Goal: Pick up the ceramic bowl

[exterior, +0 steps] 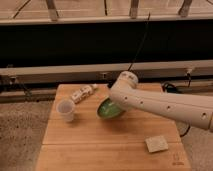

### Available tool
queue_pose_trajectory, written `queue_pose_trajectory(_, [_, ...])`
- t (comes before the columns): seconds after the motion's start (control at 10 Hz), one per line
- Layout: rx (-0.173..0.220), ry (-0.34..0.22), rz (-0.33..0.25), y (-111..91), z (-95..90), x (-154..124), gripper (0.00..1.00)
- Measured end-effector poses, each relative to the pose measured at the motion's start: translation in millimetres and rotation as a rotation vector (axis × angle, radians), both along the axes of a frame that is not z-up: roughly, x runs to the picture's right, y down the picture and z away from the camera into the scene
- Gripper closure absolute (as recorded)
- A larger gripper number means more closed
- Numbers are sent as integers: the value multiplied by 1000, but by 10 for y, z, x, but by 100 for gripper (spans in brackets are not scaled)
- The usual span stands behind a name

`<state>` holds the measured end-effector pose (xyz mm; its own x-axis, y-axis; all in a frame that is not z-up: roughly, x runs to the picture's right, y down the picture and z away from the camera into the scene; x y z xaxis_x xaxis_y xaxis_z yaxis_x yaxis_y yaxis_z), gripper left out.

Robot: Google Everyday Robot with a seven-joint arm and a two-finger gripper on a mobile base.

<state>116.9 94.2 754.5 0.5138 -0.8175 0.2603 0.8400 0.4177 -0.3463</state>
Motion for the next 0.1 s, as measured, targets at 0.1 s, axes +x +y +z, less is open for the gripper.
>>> queue_pose_trajectory(0.1, [1, -3, -2, -15, -22, -12, 96])
